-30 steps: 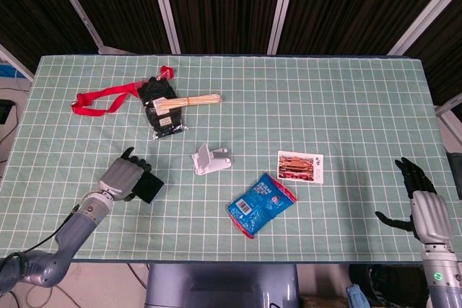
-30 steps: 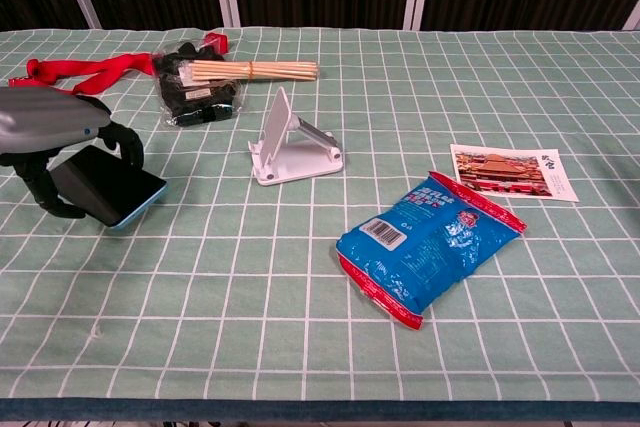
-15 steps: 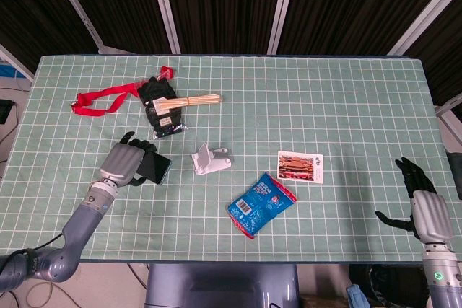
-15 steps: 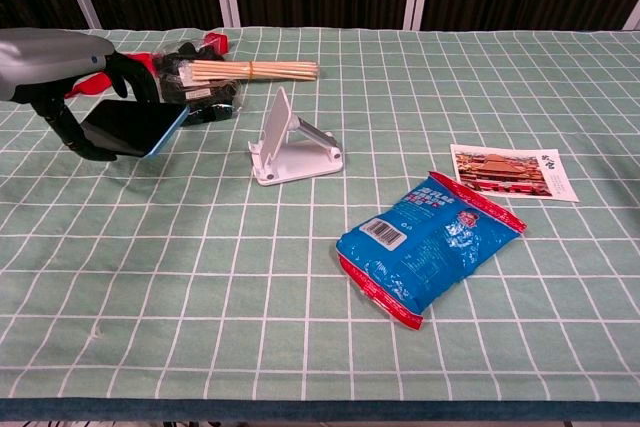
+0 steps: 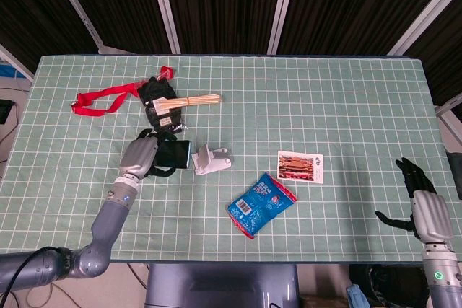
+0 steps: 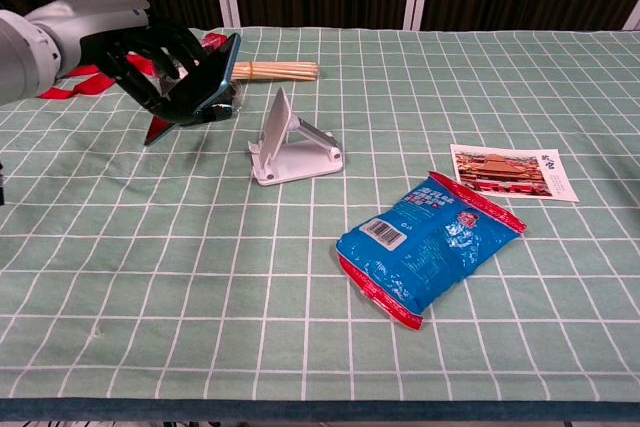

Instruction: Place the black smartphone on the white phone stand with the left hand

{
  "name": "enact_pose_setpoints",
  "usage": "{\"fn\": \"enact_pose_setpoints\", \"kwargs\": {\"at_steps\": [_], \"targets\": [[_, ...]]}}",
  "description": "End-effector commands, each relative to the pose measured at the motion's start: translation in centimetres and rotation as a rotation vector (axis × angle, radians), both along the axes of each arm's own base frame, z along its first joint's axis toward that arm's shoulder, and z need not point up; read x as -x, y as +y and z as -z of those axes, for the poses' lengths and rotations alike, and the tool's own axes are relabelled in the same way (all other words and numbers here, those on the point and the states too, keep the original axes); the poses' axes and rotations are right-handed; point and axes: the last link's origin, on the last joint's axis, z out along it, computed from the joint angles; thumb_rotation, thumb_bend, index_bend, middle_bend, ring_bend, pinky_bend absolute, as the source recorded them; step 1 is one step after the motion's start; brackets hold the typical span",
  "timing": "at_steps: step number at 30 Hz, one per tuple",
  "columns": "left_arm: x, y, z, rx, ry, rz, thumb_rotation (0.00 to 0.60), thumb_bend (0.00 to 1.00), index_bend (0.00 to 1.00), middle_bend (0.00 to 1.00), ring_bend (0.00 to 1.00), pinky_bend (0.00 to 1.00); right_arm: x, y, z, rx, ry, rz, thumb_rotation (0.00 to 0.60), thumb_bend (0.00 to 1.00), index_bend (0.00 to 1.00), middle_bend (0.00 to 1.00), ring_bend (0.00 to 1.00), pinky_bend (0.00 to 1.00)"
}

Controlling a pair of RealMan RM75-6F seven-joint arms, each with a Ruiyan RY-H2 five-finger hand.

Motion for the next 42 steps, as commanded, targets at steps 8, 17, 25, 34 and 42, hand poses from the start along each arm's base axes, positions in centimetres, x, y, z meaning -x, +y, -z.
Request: {"fn": "enact_pose_setpoints", "kwargs": {"at_steps": [8,17,25,34,42], "targets": [[-3.6,0.6,1.8,0.001,-0.288,-0.126,0.600,0.57,0.66,0.71,0.23,0.08,0.0,0.0,0.0,-0.003,-0.008,0.006,0.600,0.10,0.00,0.00,0.00,0.15],[-4.3,0.9,3.1,0.046,-0.403,-0.228,0.600,0.56,0.65,0.71,0.23,0.08,0.0,0.0,0.0,-0.007,-0.015,0.009,0.600,0.10,0.00,0.00,0.00,0.15],[-4.8,1.3,4.0,0.081,-0.462,-0.261,0.600,0.56,0.65,0.71,0.23,0.08,0.0,0.0,0.0,-0.008,-0.019,0.012,0.600,0.10,0.00,0.00,0.00,0.15],[-4.9,1.5,4.5,0.095,-0.482,-0.268,0.600,0.56,0.65,0.71,0.23,0.08,0.0,0.0,0.0,-0.010,-0.023,0.013,0.600,0.10,0.00,0.00,0.00,0.15],[-4.7,1.5,4.8,0.118,-0.494,-0.276,0.600,0.56,0.65,0.71,0.23,0.09,0.1,0.0,0.0,-0.011,-0.025,0.013,0.600,0.10,0.00,0.00,0.00,0.15]]}}
